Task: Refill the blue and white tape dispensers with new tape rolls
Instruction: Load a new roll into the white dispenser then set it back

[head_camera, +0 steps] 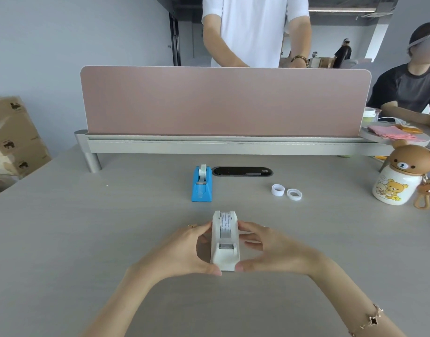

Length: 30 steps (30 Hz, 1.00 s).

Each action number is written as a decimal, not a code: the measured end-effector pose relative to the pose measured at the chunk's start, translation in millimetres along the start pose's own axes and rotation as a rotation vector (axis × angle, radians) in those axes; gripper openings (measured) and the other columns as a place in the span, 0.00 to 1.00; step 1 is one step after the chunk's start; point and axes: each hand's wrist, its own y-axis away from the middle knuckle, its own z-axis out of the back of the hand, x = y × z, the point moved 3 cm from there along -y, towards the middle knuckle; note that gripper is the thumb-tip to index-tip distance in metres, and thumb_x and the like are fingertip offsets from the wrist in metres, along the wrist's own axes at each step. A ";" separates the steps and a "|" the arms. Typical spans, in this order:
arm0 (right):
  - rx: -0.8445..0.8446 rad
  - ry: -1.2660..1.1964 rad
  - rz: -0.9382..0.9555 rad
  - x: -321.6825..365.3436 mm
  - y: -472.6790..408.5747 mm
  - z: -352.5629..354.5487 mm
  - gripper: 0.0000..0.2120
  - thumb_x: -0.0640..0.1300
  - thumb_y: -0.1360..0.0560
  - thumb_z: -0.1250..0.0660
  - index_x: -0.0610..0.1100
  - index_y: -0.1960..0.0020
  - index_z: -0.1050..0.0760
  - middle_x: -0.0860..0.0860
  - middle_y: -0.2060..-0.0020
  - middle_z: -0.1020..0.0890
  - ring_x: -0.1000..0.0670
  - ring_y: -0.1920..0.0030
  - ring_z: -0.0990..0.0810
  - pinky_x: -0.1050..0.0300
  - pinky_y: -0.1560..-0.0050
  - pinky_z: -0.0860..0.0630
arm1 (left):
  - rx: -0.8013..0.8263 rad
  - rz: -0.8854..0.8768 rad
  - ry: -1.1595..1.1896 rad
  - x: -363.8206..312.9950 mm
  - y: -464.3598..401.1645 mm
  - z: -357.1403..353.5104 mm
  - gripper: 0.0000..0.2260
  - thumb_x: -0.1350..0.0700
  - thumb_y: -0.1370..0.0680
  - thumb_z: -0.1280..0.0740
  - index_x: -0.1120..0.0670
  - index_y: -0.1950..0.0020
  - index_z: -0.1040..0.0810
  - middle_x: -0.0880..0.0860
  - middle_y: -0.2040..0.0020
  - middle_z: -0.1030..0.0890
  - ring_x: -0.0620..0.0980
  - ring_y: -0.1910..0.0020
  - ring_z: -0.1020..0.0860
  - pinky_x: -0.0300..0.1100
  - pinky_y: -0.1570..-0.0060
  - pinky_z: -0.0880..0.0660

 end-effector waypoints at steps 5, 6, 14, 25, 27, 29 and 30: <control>-0.153 0.136 0.031 -3.3 -9.3 -7.1 0.38 0.54 0.39 0.22 0.56 0.32 0.34 0.60 0.39 0.25 0.61 0.37 0.29 0.62 0.33 0.32 | 0.002 0.002 0.032 0.3 -1.1 -1.5 0.37 0.41 0.40 0.24 0.36 0.33 0.33 0.38 0.45 0.20 0.36 0.44 0.24 0.41 0.41 0.26; -0.175 0.149 0.025 -5.4 -11.1 -8.2 0.39 0.54 0.40 0.23 0.55 0.32 0.34 0.59 0.39 0.25 0.60 0.37 0.28 0.60 0.34 0.31 | 0.001 0.006 0.042 0.4 -1.5 -2.0 0.36 0.42 0.40 0.23 0.36 0.33 0.32 0.39 0.45 0.19 0.36 0.45 0.24 0.41 0.41 0.26; -0.324 -0.033 0.045 -21.9 -29.6 -8.0 0.26 0.43 0.32 0.27 0.51 0.36 0.28 0.55 0.43 0.20 0.60 0.41 0.23 0.70 0.40 0.30 | -0.165 0.051 0.138 1.1 -22.4 -4.8 0.32 0.56 0.35 0.22 0.39 0.34 0.27 0.39 0.61 0.18 0.38 0.59 0.18 0.39 0.49 0.22; -0.308 -0.089 0.053 -33.5 -85.5 28.3 0.19 0.39 0.30 0.30 0.47 0.40 0.25 0.55 0.46 0.17 0.59 0.45 0.20 0.61 0.43 0.26 | -0.295 0.102 0.377 16.9 -73.0 3.2 0.18 0.64 0.32 0.25 0.49 0.45 0.16 0.39 0.56 0.15 0.34 0.54 0.17 0.27 0.50 0.24; -0.317 -0.078 0.054 -35.5 -95.7 33.5 0.18 0.38 0.29 0.30 0.46 0.40 0.25 0.54 0.46 0.17 0.59 0.46 0.20 0.65 0.45 0.27 | -0.355 0.115 0.352 19.0 -78.2 3.1 0.13 0.62 0.31 0.25 0.50 0.48 0.15 0.44 0.54 0.14 0.36 0.54 0.17 0.30 0.50 0.23; -0.321 -0.077 0.055 -37.7 -103.8 36.6 0.18 0.38 0.29 0.30 0.46 0.40 0.26 0.55 0.46 0.17 0.59 0.46 0.20 0.64 0.44 0.26 | -0.407 0.129 0.295 20.6 -82.5 0.8 0.08 0.59 0.30 0.26 0.50 0.52 0.15 0.47 0.56 0.13 0.41 0.55 0.16 0.40 0.49 0.21; -0.323 -0.086 0.057 -39.7 -107.3 37.4 0.19 0.38 0.29 0.30 0.47 0.39 0.26 0.55 0.45 0.17 0.59 0.45 0.20 0.62 0.42 0.26 | -0.427 0.138 0.269 21.4 -84.8 -0.2 0.06 0.58 0.29 0.27 0.51 0.54 0.15 0.48 0.58 0.13 0.44 0.56 0.16 0.46 0.50 0.21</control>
